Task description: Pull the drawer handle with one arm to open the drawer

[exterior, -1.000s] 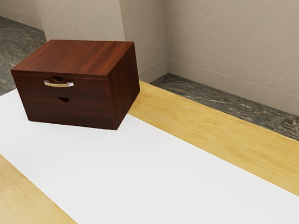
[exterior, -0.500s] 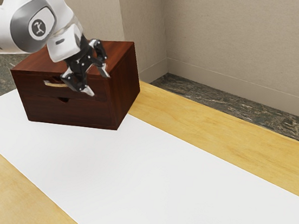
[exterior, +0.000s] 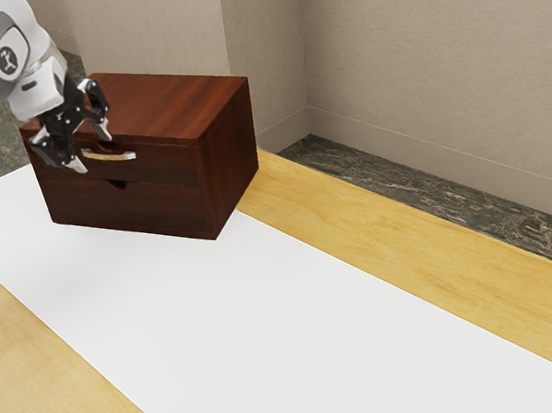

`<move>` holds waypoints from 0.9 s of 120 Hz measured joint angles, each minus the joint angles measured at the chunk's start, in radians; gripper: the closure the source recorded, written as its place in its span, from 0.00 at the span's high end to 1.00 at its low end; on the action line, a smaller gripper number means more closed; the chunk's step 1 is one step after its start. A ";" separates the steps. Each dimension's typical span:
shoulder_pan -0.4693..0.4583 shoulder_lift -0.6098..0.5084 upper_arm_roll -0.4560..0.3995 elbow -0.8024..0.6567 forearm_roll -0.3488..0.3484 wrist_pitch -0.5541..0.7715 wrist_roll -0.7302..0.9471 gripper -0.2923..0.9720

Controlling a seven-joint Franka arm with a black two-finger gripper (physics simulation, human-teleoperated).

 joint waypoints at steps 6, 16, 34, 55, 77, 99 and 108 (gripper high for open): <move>-0.028 0.000 0.004 0.000 -0.002 0.001 0.007 0.57; -0.044 -0.001 0.006 -0.003 -0.005 0.003 0.012 0.52; -0.031 0.022 0.003 -0.002 -0.021 0.007 0.000 0.47; -0.017 0.041 0.005 0.015 -0.087 0.010 -0.033 0.46; 0.001 0.088 0.002 0.055 -0.122 0.011 -0.070 0.46; 0.039 0.097 0.000 0.061 -0.140 0.012 -0.097 0.45; 0.053 0.112 -0.005 0.075 -0.143 0.011 -0.105 0.45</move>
